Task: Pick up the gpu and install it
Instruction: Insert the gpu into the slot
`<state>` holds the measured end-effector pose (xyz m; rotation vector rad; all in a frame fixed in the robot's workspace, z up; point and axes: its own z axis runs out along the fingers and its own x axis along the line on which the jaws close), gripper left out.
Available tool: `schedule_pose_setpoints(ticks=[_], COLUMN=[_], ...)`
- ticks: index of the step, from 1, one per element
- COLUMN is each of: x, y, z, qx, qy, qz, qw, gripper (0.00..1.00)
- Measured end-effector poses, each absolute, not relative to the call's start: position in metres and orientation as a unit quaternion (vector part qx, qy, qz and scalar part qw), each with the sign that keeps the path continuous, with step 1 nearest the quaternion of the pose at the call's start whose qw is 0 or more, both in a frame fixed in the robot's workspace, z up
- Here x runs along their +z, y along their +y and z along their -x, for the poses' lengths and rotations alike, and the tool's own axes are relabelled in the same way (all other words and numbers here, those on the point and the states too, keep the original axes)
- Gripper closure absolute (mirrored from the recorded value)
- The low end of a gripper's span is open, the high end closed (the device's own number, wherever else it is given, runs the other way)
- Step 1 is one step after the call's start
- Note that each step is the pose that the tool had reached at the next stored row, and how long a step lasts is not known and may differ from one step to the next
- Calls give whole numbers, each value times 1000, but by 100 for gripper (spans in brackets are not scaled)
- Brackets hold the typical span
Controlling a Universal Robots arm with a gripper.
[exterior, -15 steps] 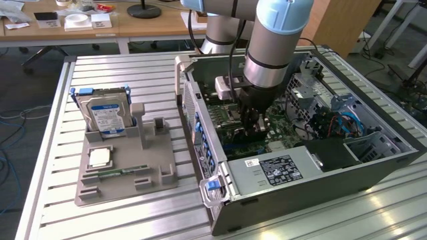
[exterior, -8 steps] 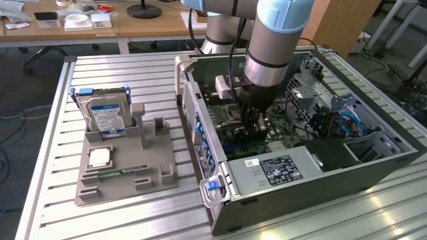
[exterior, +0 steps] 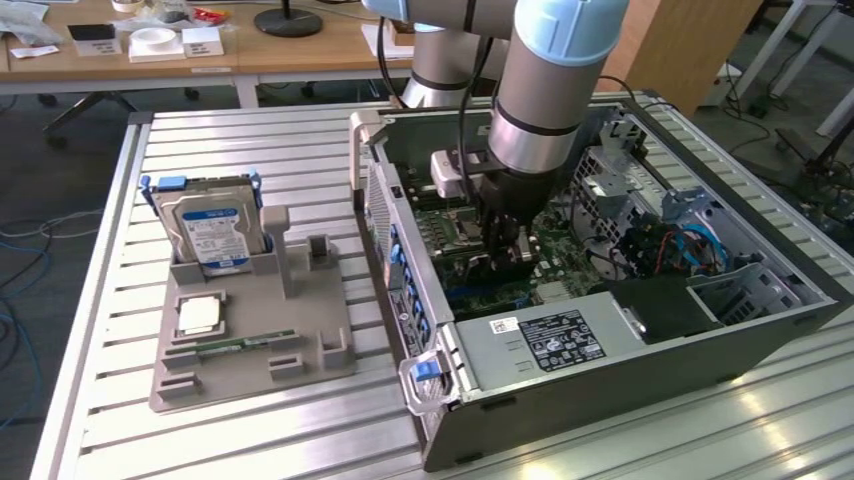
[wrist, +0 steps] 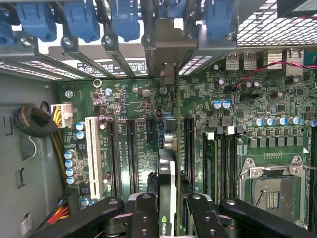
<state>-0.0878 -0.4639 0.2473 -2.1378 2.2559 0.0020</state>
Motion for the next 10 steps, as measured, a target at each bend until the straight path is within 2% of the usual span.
schedule_pose_setpoints(ticks=[10], x=[247], y=[-464], z=[88], qx=[1], qy=[722], qz=[691], qw=[17], gripper=[73])
